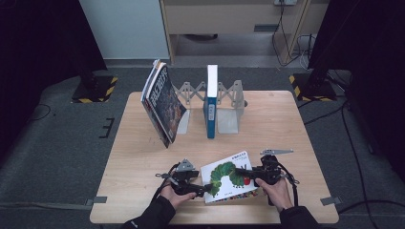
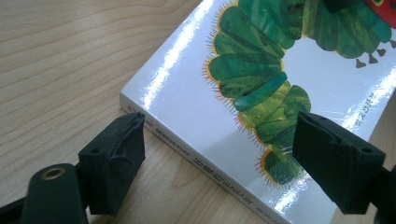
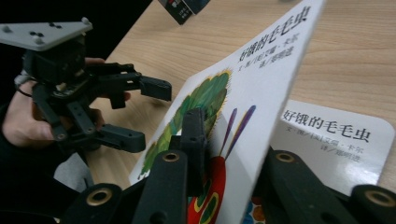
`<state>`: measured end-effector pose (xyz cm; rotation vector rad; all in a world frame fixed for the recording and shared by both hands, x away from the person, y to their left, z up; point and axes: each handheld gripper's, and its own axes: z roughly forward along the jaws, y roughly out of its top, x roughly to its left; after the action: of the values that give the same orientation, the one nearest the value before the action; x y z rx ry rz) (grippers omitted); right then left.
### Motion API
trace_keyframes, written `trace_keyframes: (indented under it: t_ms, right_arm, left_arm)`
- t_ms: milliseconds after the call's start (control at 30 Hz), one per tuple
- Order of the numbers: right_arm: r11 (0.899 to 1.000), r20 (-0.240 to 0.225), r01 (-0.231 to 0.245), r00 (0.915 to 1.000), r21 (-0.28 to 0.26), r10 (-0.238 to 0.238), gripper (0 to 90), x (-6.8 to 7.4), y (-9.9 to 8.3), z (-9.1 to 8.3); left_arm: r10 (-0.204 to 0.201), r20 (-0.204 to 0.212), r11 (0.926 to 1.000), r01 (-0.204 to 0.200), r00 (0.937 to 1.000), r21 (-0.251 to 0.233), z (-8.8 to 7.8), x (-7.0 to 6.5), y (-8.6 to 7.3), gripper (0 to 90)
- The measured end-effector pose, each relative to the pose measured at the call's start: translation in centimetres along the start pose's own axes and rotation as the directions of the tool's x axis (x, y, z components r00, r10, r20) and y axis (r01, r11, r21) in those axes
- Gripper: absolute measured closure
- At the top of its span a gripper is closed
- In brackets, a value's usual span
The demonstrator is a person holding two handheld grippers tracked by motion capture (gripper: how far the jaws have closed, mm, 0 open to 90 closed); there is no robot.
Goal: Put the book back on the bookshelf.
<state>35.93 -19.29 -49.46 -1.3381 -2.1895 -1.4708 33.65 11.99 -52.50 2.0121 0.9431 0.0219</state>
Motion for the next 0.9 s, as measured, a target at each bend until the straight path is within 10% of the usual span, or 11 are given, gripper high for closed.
trace_keyframes:
  t_ms: [633,900]
  right_arm:
    - [0.990,-0.098,0.109,0.9881,-0.093,-0.118,84.4,1.6,0.6,-1.4]
    - [0.989,-0.069,0.125,0.9890,-0.082,-0.131,83.9,1.4,0.6,-1.3]
  left_arm:
    - [-0.023,0.104,0.9991,0.027,0.9943,-0.033,0.9,0.3,0.0,9.2]
    - [-0.033,0.139,0.9989,0.037,0.9898,-0.029,1.6,0.6,-0.1,7.0]
